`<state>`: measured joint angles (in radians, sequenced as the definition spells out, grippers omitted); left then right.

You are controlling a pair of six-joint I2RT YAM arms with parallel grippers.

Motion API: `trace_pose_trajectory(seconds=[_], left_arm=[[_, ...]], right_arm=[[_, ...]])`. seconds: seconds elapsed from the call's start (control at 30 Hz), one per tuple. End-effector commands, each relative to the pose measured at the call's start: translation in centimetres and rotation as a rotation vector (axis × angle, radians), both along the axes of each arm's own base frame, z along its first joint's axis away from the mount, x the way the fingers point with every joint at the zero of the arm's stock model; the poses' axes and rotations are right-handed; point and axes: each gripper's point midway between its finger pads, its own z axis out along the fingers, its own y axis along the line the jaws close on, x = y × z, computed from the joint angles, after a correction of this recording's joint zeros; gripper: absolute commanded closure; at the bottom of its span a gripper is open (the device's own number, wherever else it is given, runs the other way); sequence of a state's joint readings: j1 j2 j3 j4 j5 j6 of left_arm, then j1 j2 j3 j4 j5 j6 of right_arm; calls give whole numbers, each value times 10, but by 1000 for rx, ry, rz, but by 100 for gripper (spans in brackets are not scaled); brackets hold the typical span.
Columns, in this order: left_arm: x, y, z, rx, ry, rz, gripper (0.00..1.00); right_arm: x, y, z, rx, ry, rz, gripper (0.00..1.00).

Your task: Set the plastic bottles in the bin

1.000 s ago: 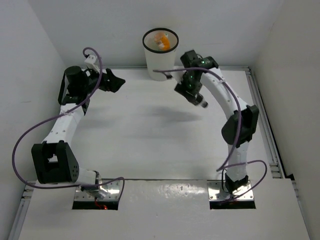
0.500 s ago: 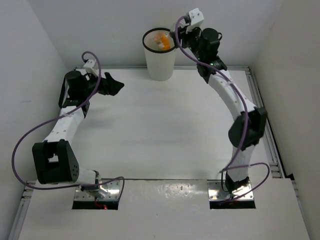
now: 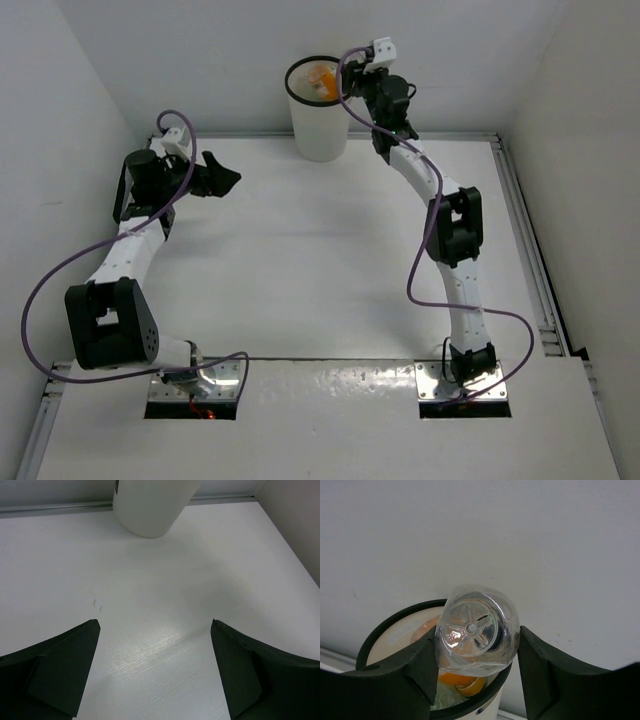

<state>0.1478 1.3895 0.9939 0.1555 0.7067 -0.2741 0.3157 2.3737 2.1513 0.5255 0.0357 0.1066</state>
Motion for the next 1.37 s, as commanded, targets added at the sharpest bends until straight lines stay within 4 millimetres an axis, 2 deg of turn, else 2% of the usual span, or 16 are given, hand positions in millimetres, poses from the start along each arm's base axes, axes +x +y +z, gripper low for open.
trace_pose_trajectory(seconds=[0.0, 0.27, 0.4, 0.5, 0.77, 0.8, 0.87, 0.9, 0.93, 0.97, 1.0, 1.03, 1.13, 1.2, 1.23, 1.33], left_arm=[[1, 11, 7, 10, -41, 18, 0], [2, 12, -8, 34, 65, -4, 0], [5, 16, -11, 45, 129, 9, 0], [6, 19, -5, 55, 119, 31, 0], [-6, 26, 21, 105, 94, 100, 0], [-7, 28, 22, 116, 99, 107, 0], [-15, 20, 25, 176, 86, 49, 0], [-18, 17, 21, 201, 90, 29, 0], [-23, 16, 19, 241, 94, 22, 0], [-26, 13, 22, 271, 87, 39, 0], [-30, 12, 16, 279, 104, 45, 0], [-34, 13, 14, 291, 108, 49, 0], [-51, 16, 9, 309, 109, 65, 0], [-62, 17, -4, 325, 124, 68, 0], [-68, 17, -1, 336, 104, 67, 0], [-80, 16, -10, 335, 114, 65, 0]], right_arm=[[-5, -2, 44, 69, -132, -5, 91], [-10, 20, 19, 73, -48, 70, 69], [-17, 35, 21, 51, -15, 128, 20], [-24, 40, 28, 25, -6, 137, 3], [-57, 29, 95, 18, -40, 133, 0], [-77, 21, 126, 28, -69, 130, 0], [-90, 14, 125, -9, -9, 122, 0], [-108, 7, 147, -5, -21, 120, 0], [-121, 0, 141, -26, 39, 126, 0], [-140, -10, 158, -34, 33, 124, 0], [-146, -15, 117, -78, 191, 121, 0], [-172, -34, 133, -83, 193, 113, 0], [-200, -68, 41, -162, 487, 92, 0], [-246, -97, 25, -141, 542, 77, 0], [-278, -118, 2, -135, 587, 53, 0], [-323, -147, -38, -121, 733, 27, 0]])
